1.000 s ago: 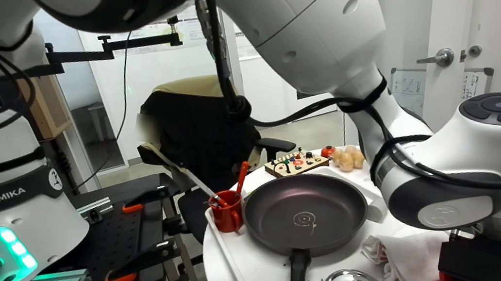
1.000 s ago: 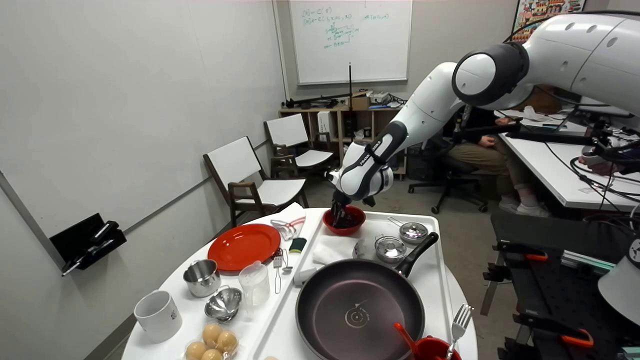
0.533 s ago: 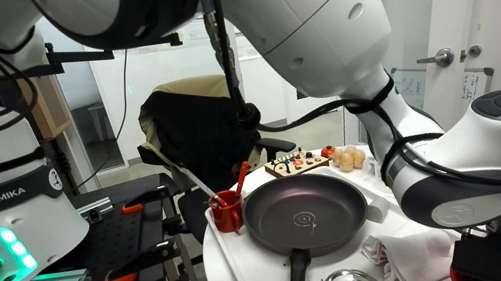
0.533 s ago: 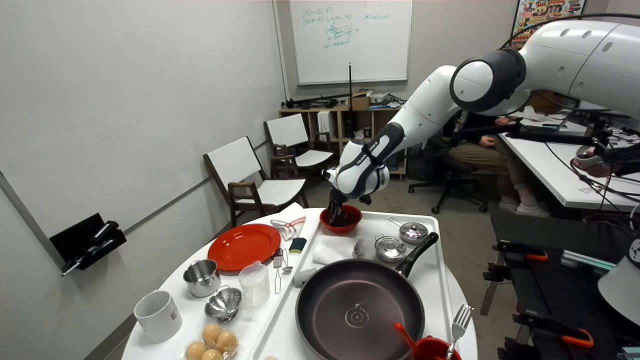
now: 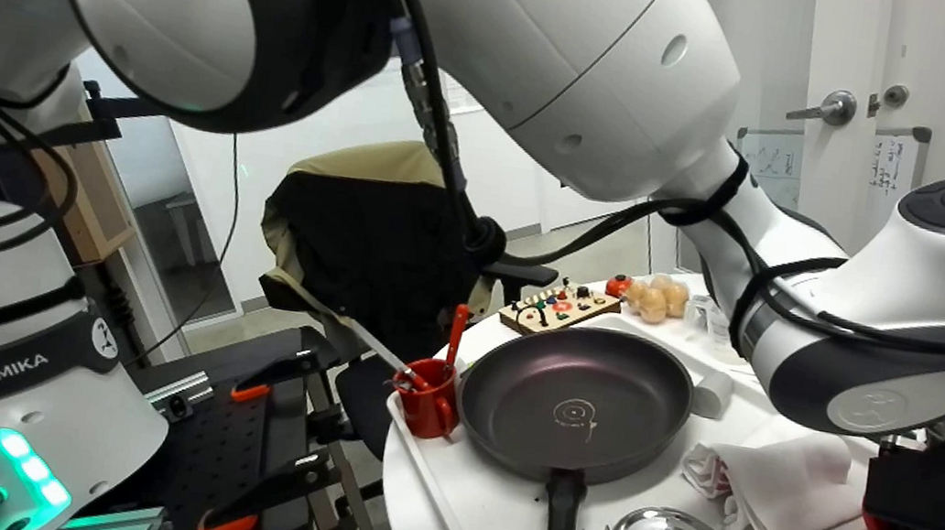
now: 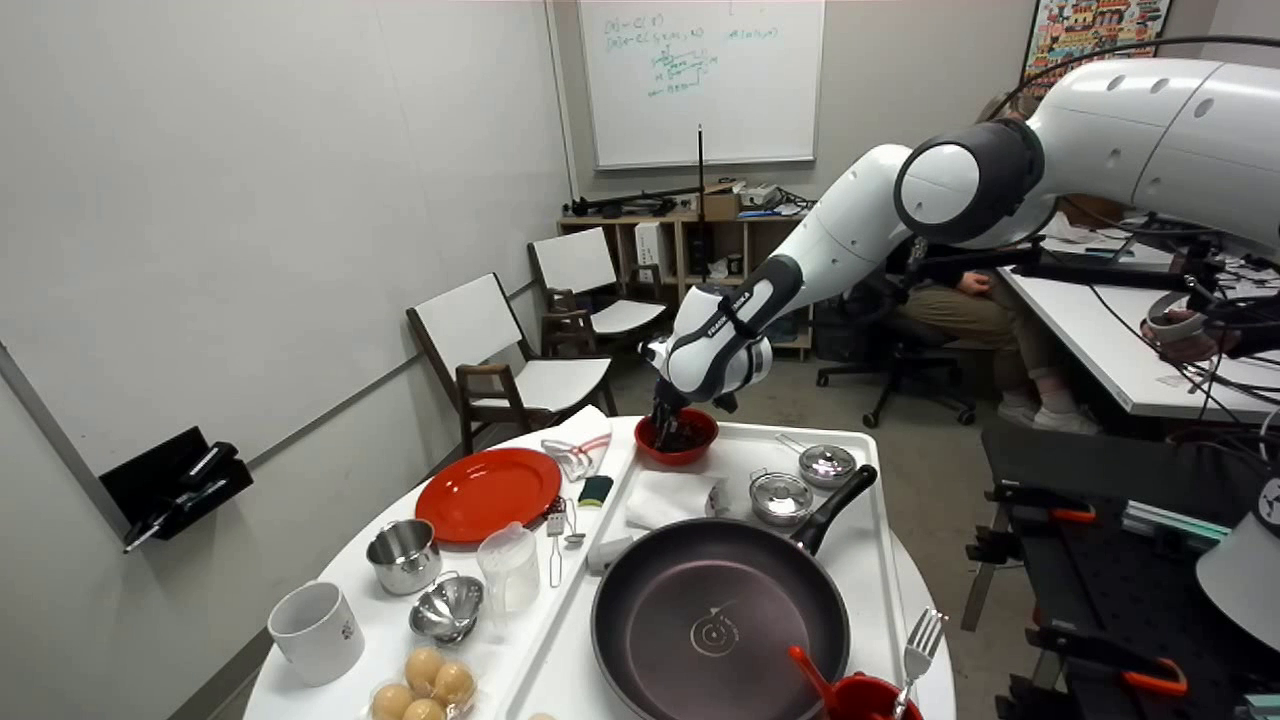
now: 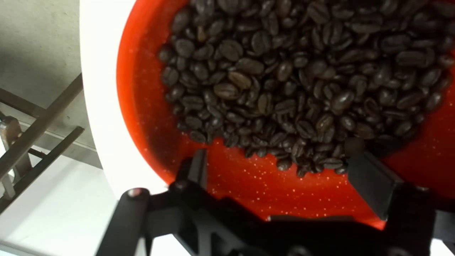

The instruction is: Move the red bowl backwards.

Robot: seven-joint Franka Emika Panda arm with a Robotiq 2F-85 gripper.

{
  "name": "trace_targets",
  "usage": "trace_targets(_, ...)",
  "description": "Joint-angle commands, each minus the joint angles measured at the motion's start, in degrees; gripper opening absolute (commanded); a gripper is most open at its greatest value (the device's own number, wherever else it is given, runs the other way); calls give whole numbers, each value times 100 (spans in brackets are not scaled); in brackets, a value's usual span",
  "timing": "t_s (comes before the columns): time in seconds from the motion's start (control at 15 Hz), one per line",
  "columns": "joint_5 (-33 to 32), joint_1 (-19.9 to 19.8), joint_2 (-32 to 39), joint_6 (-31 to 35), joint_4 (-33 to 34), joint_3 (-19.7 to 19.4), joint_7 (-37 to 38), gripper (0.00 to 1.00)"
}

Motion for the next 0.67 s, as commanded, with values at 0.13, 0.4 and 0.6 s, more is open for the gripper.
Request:
trace_targets(0.13, 77, 238, 321, -160, 573, -114, -43, 100)
trace_targets(0.4, 89, 319, 346, -200, 637, -172, -38, 100)
trace_targets(0.6, 96, 341, 345, -211, 648, -194, -45, 100)
